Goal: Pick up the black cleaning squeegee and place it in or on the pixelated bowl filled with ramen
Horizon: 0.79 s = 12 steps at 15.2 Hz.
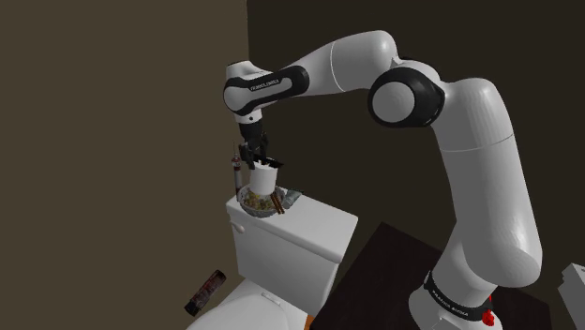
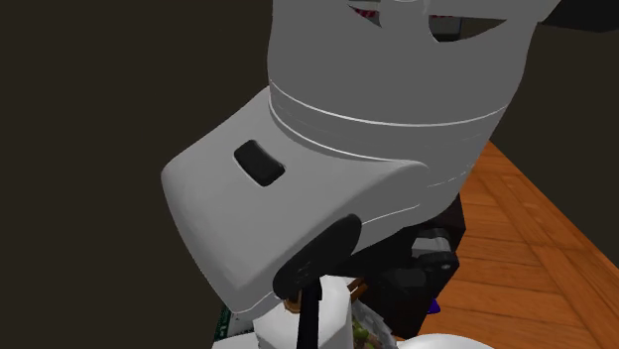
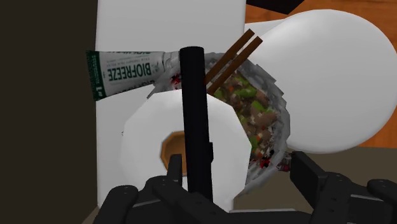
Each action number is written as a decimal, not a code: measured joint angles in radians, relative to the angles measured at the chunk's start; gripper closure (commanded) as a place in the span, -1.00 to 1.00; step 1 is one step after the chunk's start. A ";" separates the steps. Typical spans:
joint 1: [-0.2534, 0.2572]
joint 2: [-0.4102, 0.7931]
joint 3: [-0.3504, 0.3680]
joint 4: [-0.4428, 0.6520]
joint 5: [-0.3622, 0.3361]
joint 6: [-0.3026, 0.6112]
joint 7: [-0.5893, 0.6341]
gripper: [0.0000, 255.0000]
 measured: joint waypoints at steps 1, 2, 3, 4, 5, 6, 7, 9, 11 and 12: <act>0.000 0.000 0.000 0.000 0.000 0.000 0.000 -1.00; 0.000 0.000 0.000 -0.001 0.000 0.000 0.000 -1.00; 0.000 0.001 0.000 0.001 0.000 -0.001 0.000 -1.00; 0.001 0.000 0.000 0.017 0.000 -0.018 0.000 -1.00; 0.001 0.002 0.000 0.039 0.000 -0.038 0.000 -1.00; 0.002 0.010 0.001 0.081 0.000 -0.070 0.000 -1.00; 0.004 0.014 0.001 0.113 0.001 -0.099 0.001 -1.00; 0.004 0.018 0.001 0.147 0.001 -0.129 -0.001 -1.00; 0.004 0.018 0.001 0.153 0.001 -0.136 -0.002 -1.00; 0.004 0.018 0.001 0.154 0.001 -0.137 -0.001 -1.00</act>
